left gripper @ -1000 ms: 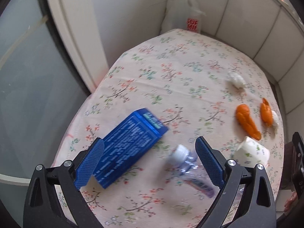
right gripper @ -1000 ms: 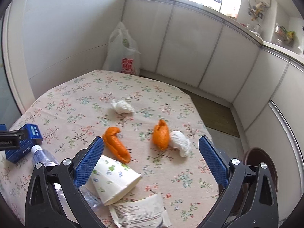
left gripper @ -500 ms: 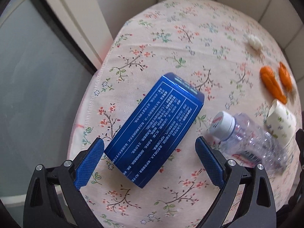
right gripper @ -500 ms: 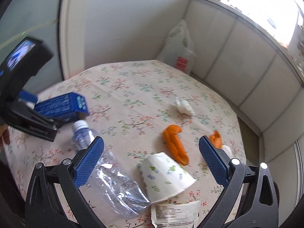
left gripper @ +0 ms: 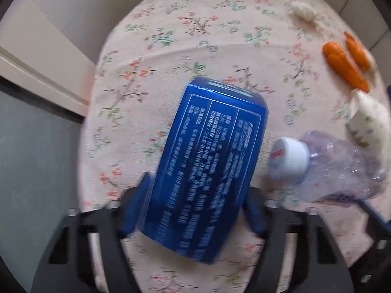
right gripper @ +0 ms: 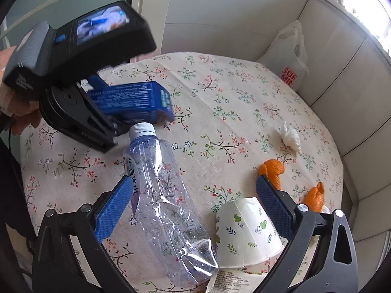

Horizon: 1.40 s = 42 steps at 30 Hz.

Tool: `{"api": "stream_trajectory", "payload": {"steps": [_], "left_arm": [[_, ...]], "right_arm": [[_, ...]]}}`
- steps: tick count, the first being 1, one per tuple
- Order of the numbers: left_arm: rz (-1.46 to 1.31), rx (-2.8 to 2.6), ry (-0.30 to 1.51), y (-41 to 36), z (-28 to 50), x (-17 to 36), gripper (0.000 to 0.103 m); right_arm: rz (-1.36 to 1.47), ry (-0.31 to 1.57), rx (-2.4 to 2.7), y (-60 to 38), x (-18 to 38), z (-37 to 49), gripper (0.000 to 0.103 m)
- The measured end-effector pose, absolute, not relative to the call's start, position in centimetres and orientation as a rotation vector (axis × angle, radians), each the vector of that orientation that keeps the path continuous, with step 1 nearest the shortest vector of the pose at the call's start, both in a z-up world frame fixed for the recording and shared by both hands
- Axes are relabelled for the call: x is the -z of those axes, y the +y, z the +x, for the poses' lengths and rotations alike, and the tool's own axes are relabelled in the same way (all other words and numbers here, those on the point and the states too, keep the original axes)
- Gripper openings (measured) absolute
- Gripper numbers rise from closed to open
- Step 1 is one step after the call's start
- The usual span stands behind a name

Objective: Collect trash
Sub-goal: 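Grasp the blue box with the left tool while the right tool grasps the plastic bottle, then carry the plastic bottle over the brown bin and open the right tool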

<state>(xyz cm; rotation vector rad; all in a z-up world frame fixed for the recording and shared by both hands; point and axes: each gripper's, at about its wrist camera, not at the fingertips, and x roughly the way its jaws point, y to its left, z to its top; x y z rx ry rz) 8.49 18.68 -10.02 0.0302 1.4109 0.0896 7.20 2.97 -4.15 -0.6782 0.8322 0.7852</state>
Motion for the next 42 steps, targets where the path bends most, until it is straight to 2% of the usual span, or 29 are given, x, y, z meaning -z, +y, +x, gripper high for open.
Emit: {"api": "stream_trajectory", "payload": {"steps": [5, 11, 13, 16, 17, 19, 25, 42], "left_arm": [[0.013, -0.088, 1.38, 18.2, 8.1, 9.2, 0.054], [-0.078, -0.126, 1.226, 19.0, 7.5, 5.0, 0.054], [-0.124, -0.136, 1.174, 19.3, 7.7, 3.5, 0.054], [-0.196, -0.147, 1.122, 19.7, 7.6, 2.6, 0.054], [-0.207, -0.15, 1.116, 19.8, 7.4, 2.5, 0.054], [-0.218, -0.154, 1.112, 19.9, 7.6, 2.7, 0.054], [-0.258, -0.169, 1.074, 19.8, 7.3, 2.7, 0.054], [-0.298, -0.147, 0.84, 16.6, 8.2, -3.3, 0.054]], "right_arm": [[-0.668, 0.891, -0.84, 3.9, 5.0, 7.7, 0.096], [-0.69, 0.923, -0.878, 4.9, 6.3, 7.7, 0.096], [-0.677, 0.934, -0.888, 5.2, 6.7, 7.7, 0.093], [-0.671, 0.985, -0.885, 5.5, 7.9, 7.9, 0.071], [-0.672, 1.005, -0.881, 5.5, 8.3, 8.1, 0.06], [-0.689, 1.008, -0.855, 5.5, 8.9, 8.1, 0.054], [-0.618, 0.955, -0.845, 5.2, 7.6, 8.4, 0.053], [-0.332, 0.745, -0.622, -1.6, -1.8, 11.4, 0.053]]}}
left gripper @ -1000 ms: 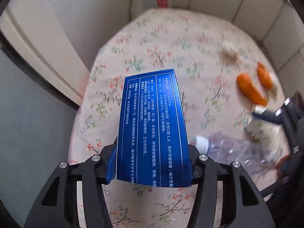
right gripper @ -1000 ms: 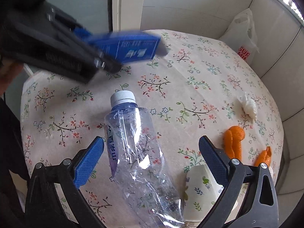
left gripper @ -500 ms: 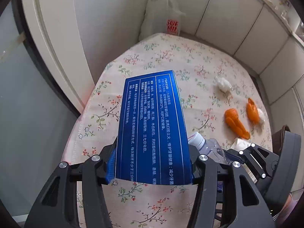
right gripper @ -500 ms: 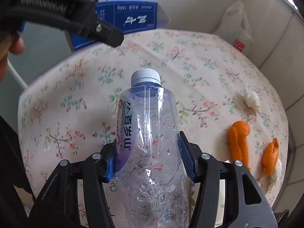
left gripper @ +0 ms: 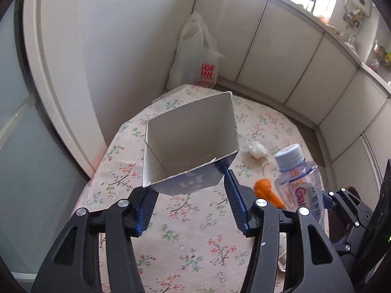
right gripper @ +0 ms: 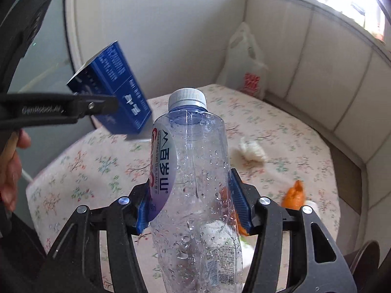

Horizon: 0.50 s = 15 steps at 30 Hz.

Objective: Collect trash
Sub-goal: 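Carry the plastic bottle over the brown bin and open the right tool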

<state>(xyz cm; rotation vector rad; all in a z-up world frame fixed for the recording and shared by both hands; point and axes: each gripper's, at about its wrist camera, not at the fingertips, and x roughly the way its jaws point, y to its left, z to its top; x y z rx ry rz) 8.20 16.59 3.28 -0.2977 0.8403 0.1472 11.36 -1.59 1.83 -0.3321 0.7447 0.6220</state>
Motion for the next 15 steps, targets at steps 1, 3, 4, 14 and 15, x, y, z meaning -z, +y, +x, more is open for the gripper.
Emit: {"api": "stream_trajectory", "payload": {"steps": [1, 3, 4, 14, 15], "left_arm": [[-0.303, -0.14, 0.829, 16.2, 8.3, -3.5, 0.054], [-0.316, -0.128, 0.812, 15.7, 8.6, -4.0, 0.053], [-0.327, -0.12, 0.8, 15.4, 8.8, -4.2, 0.053], [-0.364, -0.028, 0.762, 10.7, 10.5, -5.2, 0.053], [-0.362, -0.016, 0.763, 10.2, 10.7, -5.2, 0.053]], "right_arm": [[-0.321, 0.737, -0.606, -2.1, -2.1, 11.5, 0.053], [-0.283, 0.724, -0.566, -3.5, -2.8, 12.0, 0.053], [-0.266, 0.716, -0.545, -4.2, -3.2, 12.2, 0.053], [-0.105, 0.605, -0.308, -12.6, -7.1, 12.9, 0.053], [-0.091, 0.597, -0.285, -13.4, -7.3, 12.9, 0.053]]}}
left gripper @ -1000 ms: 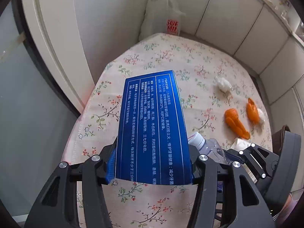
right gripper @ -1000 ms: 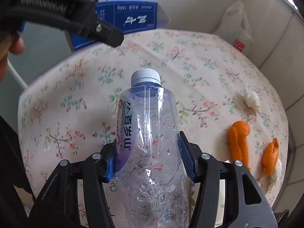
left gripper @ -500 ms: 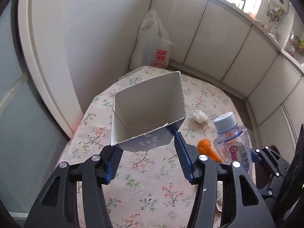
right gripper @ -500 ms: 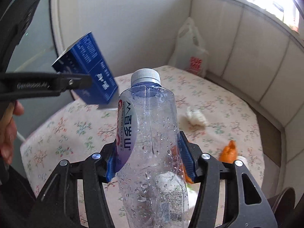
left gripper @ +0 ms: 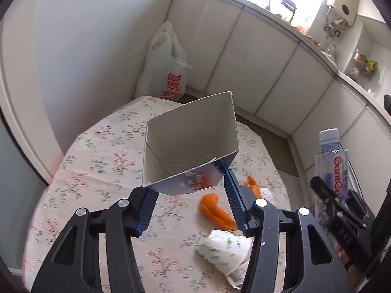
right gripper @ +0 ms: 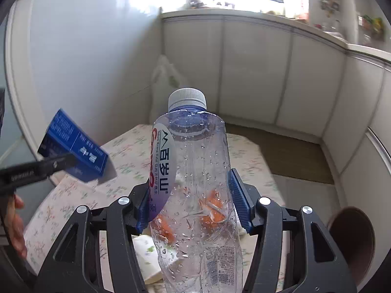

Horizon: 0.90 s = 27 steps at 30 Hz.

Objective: Collect trash
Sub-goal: 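Carry the plastic bottle over the brown bin and open the right tool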

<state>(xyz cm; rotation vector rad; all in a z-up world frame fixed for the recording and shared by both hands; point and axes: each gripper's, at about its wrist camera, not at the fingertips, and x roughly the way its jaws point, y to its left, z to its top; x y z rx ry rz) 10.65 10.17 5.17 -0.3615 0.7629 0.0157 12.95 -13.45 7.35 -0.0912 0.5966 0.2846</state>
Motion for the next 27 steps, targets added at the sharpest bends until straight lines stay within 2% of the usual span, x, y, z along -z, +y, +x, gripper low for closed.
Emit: {"api": "stream_trajectory", "payload": {"steps": [11, 27], "left_arm": [[-0.32, 0.092, 0.76, 4.4, 11.8, -5.6, 0.053], [-0.325, 0.289, 0.807, -7.0, 13.7, -4.8, 0.054]], "right_arm": [[0.055, 0.518, 0.065, -24.5, -8.9, 12.9, 0.054], [0.165, 0.551, 0.549, -38.9, -5.1, 12.3, 0.054]]}}
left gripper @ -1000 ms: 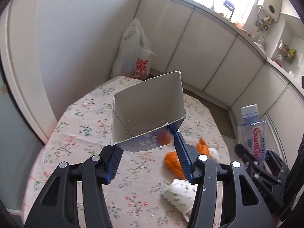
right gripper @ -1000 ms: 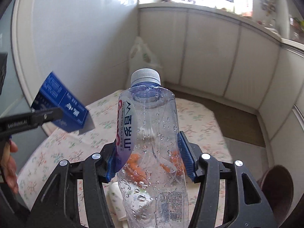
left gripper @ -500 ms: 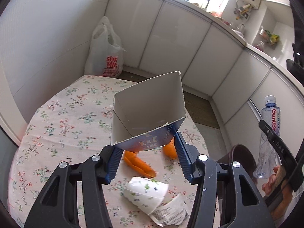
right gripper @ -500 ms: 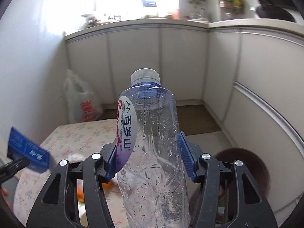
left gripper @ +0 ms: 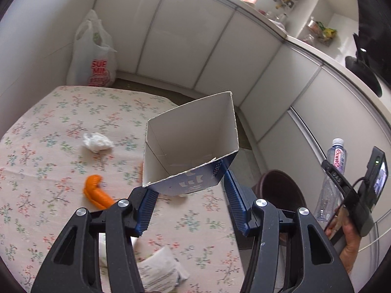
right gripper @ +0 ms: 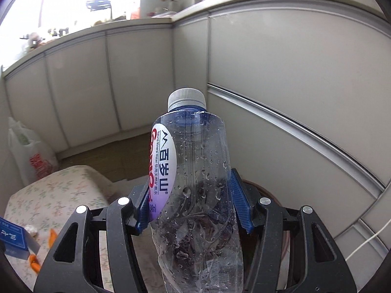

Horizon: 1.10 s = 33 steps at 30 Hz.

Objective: Collect trash
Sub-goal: 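Carry the plastic bottle over the brown bin and open the right tool, then carry the blue box over the brown bin and open the left tool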

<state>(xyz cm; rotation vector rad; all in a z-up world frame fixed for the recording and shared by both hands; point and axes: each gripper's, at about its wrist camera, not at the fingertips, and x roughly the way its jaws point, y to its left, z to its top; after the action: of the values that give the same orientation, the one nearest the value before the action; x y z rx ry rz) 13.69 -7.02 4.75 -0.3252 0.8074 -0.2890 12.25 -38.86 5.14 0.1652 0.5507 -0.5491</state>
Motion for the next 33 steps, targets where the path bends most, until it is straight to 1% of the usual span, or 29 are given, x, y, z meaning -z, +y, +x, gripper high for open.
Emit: {"api": "stream_trajectory", "payload": {"steps": [8, 10, 12, 13, 14, 18, 20, 23, 33], "left_arm": [[-0.287, 0.385, 0.842, -14.1, 14.3, -4.1, 0.054], [-0.287, 0.407, 0.851, -15.4, 14.5, -3.9, 0.053], [-0.281, 0.431, 0.857, -17.2, 14.8, -3.8, 0.053], [-0.274, 0.442, 0.859, -18.1, 14.9, -3.9, 0.054], [-0.27, 0.453, 0.86, -18.9, 15.0, -3.9, 0.053], [-0.273, 0.496, 0.87, -21.6, 15.4, -4.1, 0.054], [-0.275, 0.517, 0.878, -23.0, 15.5, -4.1, 0.054], [-0.27, 0.541, 0.89, -25.0, 15.7, -4.1, 0.054], [-0.206, 0.602, 0.943, -31.3, 15.8, -2.9, 0.054]], "right_arm": [[0.236, 0.674, 0.653, -44.3, -1.9, 12.0, 0.055], [0.273, 0.697, 0.662, -45.6, -1.3, 11.9, 0.061], [0.3, 0.694, 0.671, -46.6, -1.4, 11.8, 0.074], [0.313, 0.682, 0.677, -47.0, -1.6, 11.4, 0.076], [0.323, 0.668, 0.682, -47.2, -2.0, 11.2, 0.081], [0.376, 0.611, 0.697, -48.8, -3.1, 9.4, 0.089], [0.405, 0.582, 0.707, -49.5, -3.7, 8.5, 0.09], [0.445, 0.55, 0.723, -50.7, -4.5, 7.7, 0.094], [0.509, 0.51, 0.757, -53.5, -6.1, 5.9, 0.096]]}}
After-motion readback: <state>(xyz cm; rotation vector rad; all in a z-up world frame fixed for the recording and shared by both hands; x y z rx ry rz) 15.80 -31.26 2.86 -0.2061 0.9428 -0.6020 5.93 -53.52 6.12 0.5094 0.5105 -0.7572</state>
